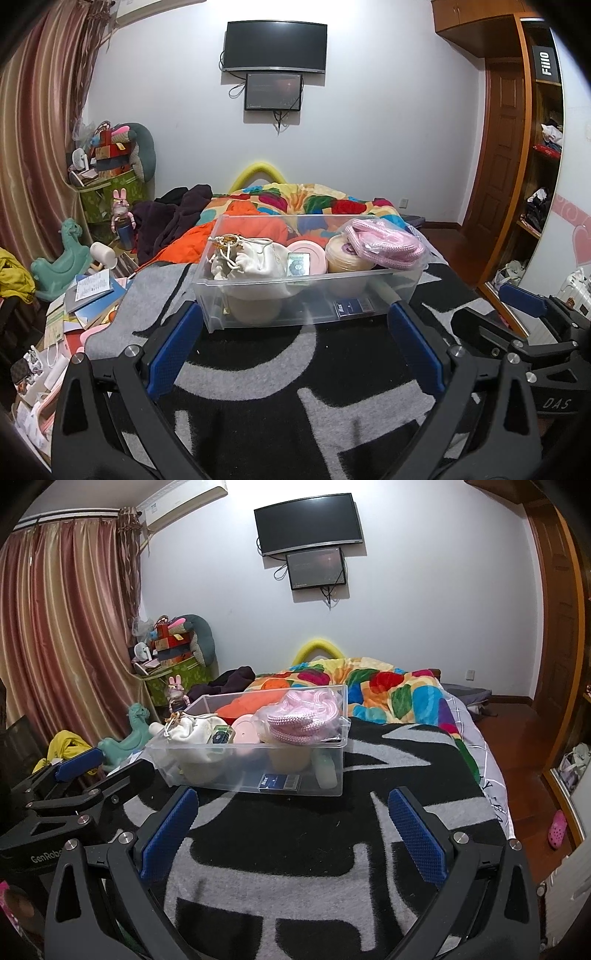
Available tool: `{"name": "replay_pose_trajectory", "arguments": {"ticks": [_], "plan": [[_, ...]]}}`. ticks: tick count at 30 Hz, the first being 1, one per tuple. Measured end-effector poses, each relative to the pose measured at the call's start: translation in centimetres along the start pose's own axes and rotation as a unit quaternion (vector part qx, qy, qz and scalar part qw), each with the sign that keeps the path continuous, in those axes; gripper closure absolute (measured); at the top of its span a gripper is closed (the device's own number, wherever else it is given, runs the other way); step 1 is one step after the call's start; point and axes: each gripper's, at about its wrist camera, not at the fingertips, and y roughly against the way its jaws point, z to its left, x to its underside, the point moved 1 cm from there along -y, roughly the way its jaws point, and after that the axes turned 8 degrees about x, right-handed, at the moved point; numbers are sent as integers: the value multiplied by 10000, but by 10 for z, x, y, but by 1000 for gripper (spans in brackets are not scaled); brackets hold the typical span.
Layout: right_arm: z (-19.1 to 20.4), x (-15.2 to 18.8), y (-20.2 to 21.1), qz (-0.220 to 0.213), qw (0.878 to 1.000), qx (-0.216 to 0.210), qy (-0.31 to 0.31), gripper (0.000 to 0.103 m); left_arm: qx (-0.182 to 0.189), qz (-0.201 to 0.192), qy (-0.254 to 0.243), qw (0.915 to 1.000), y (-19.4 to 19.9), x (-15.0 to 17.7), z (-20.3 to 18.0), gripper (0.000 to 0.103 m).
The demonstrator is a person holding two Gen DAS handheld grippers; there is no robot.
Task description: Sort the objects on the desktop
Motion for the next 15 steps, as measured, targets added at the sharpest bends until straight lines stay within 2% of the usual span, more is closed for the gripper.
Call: {"name": "replay_pose_trajectory", "arguments": {"ticks": [15], "plan": [[0, 3, -2, 56, 9999, -101, -54, 0, 90, 54, 72, 9999, -2, 3, 2, 2]]}}
